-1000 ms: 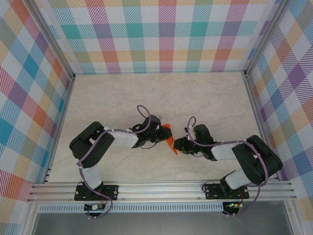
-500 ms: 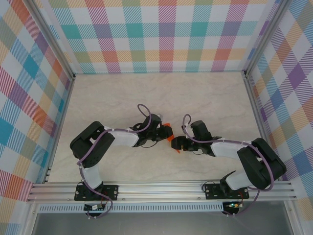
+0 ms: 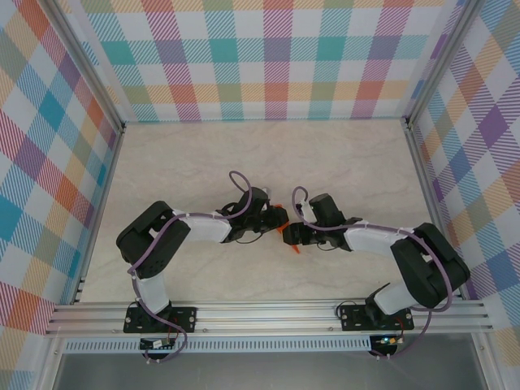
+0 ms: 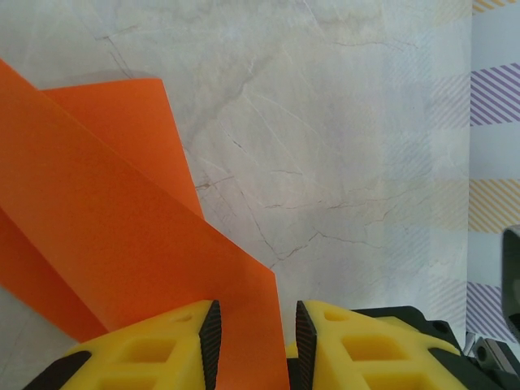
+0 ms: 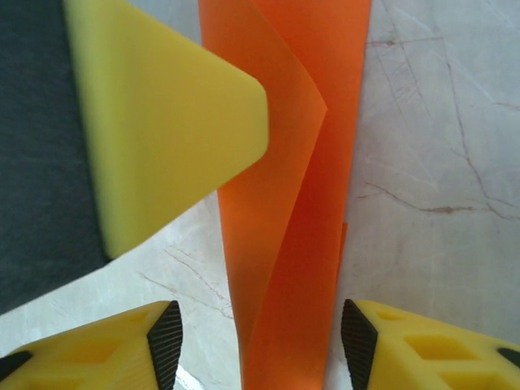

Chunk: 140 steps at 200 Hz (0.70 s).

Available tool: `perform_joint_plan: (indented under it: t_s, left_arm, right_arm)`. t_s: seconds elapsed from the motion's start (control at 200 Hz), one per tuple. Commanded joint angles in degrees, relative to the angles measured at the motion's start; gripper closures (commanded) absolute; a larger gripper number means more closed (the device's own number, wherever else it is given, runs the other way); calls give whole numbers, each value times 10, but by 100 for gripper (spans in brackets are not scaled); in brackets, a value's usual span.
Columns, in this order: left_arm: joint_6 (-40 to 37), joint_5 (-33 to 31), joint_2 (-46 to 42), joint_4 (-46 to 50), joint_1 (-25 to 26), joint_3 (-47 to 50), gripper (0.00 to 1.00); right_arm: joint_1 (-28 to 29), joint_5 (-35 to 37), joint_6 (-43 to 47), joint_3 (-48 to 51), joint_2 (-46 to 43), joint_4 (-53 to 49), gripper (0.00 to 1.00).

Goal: Fold a paper plane with a square sheet of paper (pick it up from the middle)
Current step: Fold the wing for the fifth time at the center of the table.

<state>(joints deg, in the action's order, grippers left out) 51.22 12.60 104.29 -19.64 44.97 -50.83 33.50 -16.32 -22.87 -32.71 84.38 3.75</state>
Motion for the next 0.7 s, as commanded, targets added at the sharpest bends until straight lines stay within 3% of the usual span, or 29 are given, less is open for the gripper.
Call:
perform_joint_plan:
  t_s: [0.0, 0.245, 0.695]
  left_arm:
    - [-5, 2, 7, 6, 7, -13, 67]
    - [-8, 1, 7, 12, 7, -11, 68]
    - [-16, -1, 8, 27, 5, -17, 69]
  right_arm:
    - [4, -13, 17, -15, 19, -4, 47]
    - [2, -34, -10, 2, 24, 30, 61]
    - [-4, -39, -46, 14, 42, 48, 74]
